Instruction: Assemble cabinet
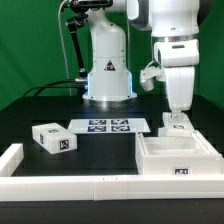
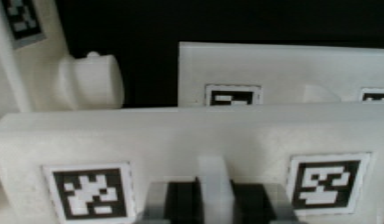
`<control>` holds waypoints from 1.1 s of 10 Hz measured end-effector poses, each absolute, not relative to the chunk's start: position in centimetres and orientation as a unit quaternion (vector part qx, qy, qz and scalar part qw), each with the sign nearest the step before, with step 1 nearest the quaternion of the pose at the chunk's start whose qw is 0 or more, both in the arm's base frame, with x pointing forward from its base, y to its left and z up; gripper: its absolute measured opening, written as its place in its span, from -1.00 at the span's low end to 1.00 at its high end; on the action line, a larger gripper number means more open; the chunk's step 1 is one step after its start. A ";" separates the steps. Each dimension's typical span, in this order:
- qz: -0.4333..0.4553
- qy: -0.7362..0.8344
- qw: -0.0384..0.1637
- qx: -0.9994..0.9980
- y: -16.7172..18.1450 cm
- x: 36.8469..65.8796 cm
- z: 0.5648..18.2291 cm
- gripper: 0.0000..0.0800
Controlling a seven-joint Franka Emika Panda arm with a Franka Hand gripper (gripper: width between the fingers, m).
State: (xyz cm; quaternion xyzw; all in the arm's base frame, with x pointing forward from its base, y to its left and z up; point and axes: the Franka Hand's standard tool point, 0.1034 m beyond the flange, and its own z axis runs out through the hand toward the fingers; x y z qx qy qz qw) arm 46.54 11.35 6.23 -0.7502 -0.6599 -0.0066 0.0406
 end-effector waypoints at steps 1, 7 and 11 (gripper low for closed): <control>-0.010 -0.661 0.041 -0.749 11.4 46.6 6.0 -0.83; -0.016 -0.665 0.041 -0.745 11.5 47.8 6.0 -0.83; -0.038 -0.662 0.036 -0.748 11.2 51.0 6.1 -0.83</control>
Offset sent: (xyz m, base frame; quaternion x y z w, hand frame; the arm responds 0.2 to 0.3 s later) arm 0.0000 0.0000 0.0000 0.0000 0.0000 0.0000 1.0000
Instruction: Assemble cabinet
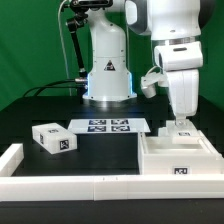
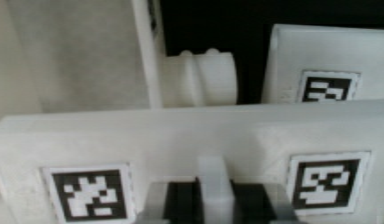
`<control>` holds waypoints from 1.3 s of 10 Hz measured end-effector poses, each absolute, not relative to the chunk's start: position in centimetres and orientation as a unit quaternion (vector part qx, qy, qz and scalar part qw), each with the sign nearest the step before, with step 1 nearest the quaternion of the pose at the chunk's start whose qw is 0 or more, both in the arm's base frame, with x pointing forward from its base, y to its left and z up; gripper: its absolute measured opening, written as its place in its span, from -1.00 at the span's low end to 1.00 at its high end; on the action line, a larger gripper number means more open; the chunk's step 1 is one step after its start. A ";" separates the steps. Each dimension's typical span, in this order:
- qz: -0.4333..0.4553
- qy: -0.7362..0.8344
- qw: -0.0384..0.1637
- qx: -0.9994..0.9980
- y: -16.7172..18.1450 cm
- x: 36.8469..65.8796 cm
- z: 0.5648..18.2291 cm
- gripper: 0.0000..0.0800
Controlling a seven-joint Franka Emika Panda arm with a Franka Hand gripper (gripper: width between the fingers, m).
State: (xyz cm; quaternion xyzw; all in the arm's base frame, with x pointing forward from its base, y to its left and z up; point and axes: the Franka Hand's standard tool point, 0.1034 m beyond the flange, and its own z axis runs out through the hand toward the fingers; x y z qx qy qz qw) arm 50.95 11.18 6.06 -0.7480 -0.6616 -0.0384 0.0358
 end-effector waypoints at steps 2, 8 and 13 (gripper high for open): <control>-0.049 -0.655 0.032 -0.753 10.9 52.9 6.1 -0.83; -0.065 -0.656 0.022 -0.752 10.6 56.3 6.1 -0.82; -0.065 -0.664 0.016 -0.744 10.4 57.9 6.1 -0.82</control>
Offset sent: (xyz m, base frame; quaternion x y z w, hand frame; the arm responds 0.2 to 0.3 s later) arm 0.0332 0.0084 -0.0147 0.0030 0.0090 -0.0010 1.0000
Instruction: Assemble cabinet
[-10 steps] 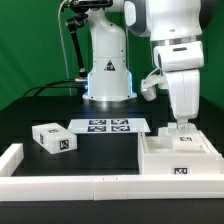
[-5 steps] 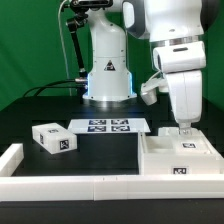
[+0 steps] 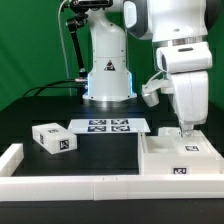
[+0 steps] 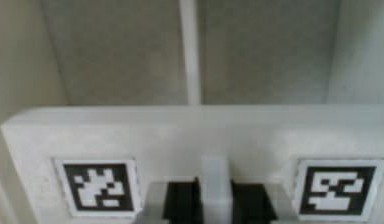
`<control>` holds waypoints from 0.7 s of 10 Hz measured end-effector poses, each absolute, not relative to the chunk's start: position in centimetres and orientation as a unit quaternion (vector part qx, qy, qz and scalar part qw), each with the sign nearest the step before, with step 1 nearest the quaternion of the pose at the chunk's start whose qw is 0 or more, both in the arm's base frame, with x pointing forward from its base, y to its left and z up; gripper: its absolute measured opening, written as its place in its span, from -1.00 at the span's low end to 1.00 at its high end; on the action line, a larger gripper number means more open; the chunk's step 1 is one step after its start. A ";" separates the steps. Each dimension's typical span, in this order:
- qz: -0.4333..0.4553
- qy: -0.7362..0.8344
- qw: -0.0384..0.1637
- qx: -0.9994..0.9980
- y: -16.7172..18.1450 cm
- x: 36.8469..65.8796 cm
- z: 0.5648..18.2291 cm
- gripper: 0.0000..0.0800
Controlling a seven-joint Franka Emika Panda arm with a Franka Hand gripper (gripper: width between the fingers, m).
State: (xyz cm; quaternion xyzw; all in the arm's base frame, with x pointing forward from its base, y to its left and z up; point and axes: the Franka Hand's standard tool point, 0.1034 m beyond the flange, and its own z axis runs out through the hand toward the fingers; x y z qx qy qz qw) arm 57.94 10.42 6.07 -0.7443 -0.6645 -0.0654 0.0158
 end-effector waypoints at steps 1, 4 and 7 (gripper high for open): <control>-0.060 -0.664 0.019 -0.745 10.4 58.0 6.0 -0.82; -0.052 -0.664 0.023 -0.745 10.4 57.9 6.1 -0.82; -0.051 -0.665 0.020 -0.745 10.3 57.7 6.6 -0.21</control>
Offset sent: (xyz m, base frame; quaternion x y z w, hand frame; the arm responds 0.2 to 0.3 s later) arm 0.0105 0.0036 -0.0044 -0.0093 -0.0070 0.0101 0.9999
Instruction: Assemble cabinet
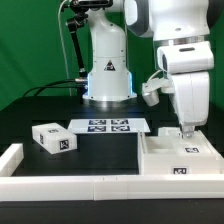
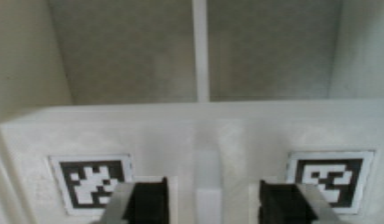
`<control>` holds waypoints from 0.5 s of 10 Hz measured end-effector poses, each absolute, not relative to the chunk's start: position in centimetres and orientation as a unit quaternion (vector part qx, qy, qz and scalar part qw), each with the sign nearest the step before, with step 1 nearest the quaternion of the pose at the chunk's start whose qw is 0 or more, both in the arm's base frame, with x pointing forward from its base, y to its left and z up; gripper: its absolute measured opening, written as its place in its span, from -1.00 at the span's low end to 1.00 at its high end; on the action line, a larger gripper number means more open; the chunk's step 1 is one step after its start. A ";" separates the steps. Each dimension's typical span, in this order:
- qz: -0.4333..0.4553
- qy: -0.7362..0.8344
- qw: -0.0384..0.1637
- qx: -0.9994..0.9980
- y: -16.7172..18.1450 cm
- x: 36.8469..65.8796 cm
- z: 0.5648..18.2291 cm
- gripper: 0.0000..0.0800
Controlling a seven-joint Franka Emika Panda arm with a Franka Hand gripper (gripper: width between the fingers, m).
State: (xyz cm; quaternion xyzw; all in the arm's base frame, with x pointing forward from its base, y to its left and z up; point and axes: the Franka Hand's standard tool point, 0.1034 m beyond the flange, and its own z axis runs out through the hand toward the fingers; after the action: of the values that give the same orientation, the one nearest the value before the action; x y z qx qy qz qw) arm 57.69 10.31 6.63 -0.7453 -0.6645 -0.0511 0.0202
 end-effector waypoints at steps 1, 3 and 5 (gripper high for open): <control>-0.051 -0.664 0.017 -0.746 10.2 57.5 7.2 -0.21; -0.047 -0.657 0.009 -0.753 9.8 56.0 8.6 0.23; -0.043 -0.637 -0.003 -0.770 9.4 53.3 10.2 0.91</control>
Offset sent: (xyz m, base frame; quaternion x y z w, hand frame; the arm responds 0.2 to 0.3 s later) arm -0.0426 -0.0115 0.0293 -0.0149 -0.0270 0.0297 0.9991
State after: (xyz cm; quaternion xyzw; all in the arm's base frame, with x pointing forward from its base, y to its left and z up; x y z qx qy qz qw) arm 53.28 9.44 10.19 -0.7700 -0.6365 -0.0435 -0.0028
